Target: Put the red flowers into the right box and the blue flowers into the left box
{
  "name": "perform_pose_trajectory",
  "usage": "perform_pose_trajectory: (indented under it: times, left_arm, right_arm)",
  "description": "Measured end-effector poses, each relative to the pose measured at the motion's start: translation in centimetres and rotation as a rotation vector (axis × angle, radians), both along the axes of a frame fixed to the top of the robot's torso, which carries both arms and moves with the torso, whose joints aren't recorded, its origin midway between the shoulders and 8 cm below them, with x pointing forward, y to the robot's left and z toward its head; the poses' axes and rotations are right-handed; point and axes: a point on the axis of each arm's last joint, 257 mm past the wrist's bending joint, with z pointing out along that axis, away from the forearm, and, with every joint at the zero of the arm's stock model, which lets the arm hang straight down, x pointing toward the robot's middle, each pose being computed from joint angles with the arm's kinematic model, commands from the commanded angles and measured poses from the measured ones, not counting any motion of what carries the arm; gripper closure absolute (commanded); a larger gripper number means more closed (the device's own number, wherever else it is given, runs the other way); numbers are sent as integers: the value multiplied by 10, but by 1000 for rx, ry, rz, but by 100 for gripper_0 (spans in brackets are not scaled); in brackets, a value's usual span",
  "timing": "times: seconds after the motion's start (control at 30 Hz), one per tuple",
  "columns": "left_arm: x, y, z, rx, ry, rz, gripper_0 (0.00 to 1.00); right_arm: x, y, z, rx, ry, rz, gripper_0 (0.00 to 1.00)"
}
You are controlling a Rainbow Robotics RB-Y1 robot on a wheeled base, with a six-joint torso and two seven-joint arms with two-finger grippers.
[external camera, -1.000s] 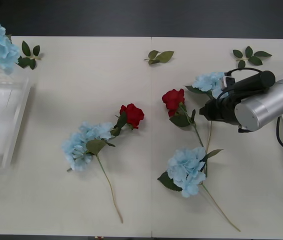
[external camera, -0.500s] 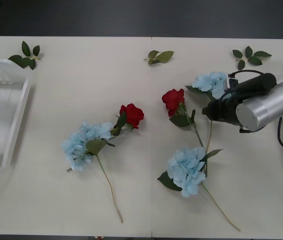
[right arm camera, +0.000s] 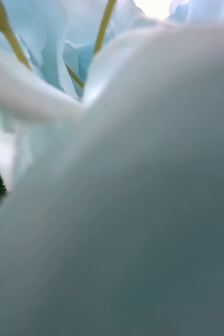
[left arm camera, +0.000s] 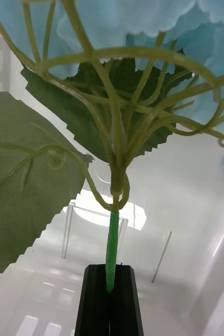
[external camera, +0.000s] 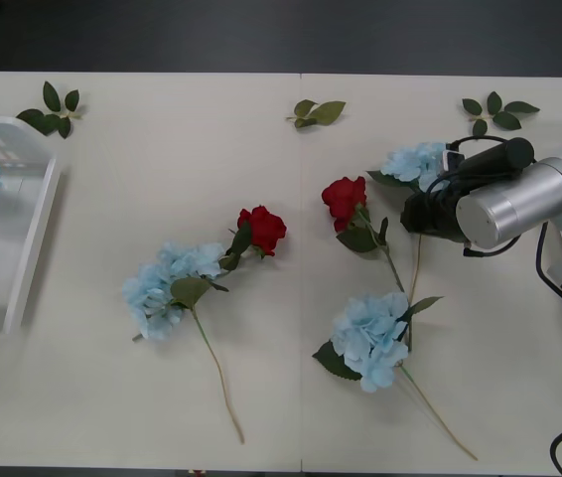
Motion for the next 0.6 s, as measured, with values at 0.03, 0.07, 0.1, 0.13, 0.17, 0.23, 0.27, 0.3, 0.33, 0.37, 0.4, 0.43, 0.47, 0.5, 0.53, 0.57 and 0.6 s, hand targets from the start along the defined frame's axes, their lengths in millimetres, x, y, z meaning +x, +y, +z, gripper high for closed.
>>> perform_pose_trajectory:
  times: [0.03,0.07,0.1,0.13,0.17,0.23,0.27,0.3,0.33,0.37,0.4,0.43,0.47,0.5,0.53,0.57,0.6]
  left_arm:
    - [1,2,-3,5,-3,1,100]
    - [2,3,-6,12,-6,-1,100]
    - [4,3,-9,21,-8,-5,100]
    - [5,4,-12,29,-10,-10,100]
    - [7,4,-16,38,-13,-15,100]
    - [9,5,-23,55,-18,-28,70]
    - [11,4,-26,62,-21,-35,50]
    - [11,3,-29,67,-19,-43,33]
    - [11,1,-31,70,-15,-49,19]
    - [11,0,-33,70,-12,-53,9]
    - [11,-2,-34,67,-11,-56,0]
    - [12,-4,-33,61,-14,-58,0]
    - [13,-6,-32,56,-17,-61,0]
    - [14,-9,-31,52,-20,-65,0]
    - [15,-12,-28,45,-22,-72,0]
    - [15,-16,-25,37,-19,-77,0]
    - [14,-21,-21,28,-16,-83,0]
  right_arm:
    - [0,0,0,0,-1,0,68]
    - [1,0,0,2,-5,0,71]
    - [3,0,1,5,-12,-1,72]
    - [4,-1,1,7,-17,-2,73]
    - [5,-2,0,8,-21,-4,75]
    - [6,-6,-3,4,-19,-9,82]
    - [5,-8,-5,-1,-16,-8,89]
    - [5,-11,-7,-13,-12,-2,96]
    - [5,-13,-8,-24,-9,5,100]
    - [6,-15,-8,-34,-9,12,100]
    - [8,-17,-8,-40,-9,14,100]
    - [9,-18,-7,-41,-8,10,100]
    - [11,-19,-5,-41,-9,7,100]
    - [13,-19,-4,-40,-11,5,100]
    - [14,-19,-2,-39,-12,5,100]
    - [15,-18,-1,-39,-14,5,100]
    - [16,-17,0,-36,-15,6,100]
